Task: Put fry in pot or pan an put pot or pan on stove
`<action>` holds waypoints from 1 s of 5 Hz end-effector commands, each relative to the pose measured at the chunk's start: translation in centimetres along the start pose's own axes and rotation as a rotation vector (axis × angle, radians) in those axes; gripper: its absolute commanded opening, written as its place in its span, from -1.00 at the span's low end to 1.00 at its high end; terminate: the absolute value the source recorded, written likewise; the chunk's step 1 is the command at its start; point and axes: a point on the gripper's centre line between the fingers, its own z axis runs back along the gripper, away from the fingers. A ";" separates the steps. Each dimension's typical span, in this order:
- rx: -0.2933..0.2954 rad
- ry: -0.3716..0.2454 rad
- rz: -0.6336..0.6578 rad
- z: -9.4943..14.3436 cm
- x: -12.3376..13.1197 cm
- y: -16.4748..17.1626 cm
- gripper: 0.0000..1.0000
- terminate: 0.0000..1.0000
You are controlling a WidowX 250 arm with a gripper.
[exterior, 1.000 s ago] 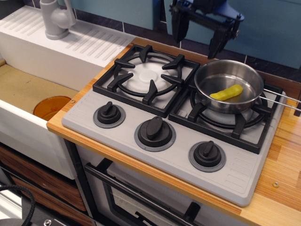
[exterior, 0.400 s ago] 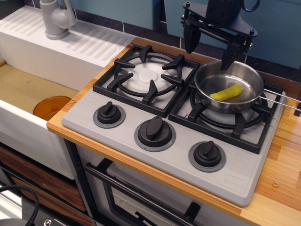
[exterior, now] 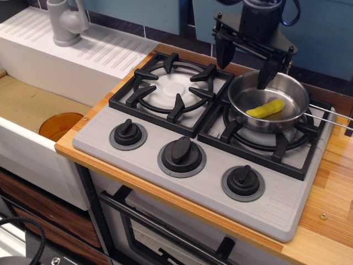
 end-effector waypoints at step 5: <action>0.002 -0.130 0.017 -3.1 -0.4 0.3 -1.00 -1.00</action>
